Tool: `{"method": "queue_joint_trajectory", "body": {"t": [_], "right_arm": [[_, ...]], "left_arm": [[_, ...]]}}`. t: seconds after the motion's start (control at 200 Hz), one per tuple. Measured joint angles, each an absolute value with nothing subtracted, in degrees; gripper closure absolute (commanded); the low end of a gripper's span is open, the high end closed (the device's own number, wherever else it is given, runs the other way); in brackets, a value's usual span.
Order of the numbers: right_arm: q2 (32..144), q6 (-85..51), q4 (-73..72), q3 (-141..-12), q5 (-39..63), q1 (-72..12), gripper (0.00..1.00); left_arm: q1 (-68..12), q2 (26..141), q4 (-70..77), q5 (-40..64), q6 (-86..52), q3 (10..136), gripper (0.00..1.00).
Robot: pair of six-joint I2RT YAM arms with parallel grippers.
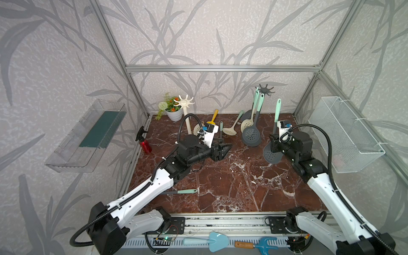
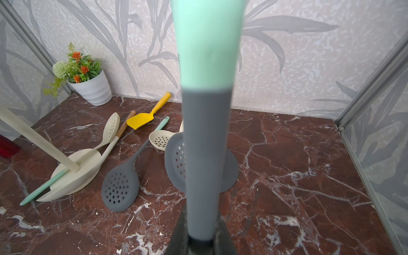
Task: Hang the skimmer on the kitchen utensil rack
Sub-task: Hang the skimmer on the rack.
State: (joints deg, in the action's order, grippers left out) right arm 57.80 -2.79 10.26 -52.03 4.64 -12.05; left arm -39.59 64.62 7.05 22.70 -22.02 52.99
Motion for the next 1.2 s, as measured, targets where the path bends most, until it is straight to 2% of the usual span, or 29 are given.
{"method": "queue_joint_trajectory", "body": {"t": [0.28, 0.68, 1.2], "right_arm": [[66.30, -1.89, 14.20, -59.33, 8.23, -10.24, 1.00], [72.05, -1.74, 17.43, -62.92, 11.49, -9.47, 1.00], [71.40, -1.58, 18.31, -64.34, 12.05, -9.45, 1.00]], "left_arm": [[-39.59, 64.69, 5.80, 22.68, -21.39, 53.06, 0.35], [-39.59, 64.69, 4.71, 22.63, -20.73, 53.10, 0.36], [-39.59, 64.69, 4.69, 22.61, -20.49, 53.10, 0.36]]}}
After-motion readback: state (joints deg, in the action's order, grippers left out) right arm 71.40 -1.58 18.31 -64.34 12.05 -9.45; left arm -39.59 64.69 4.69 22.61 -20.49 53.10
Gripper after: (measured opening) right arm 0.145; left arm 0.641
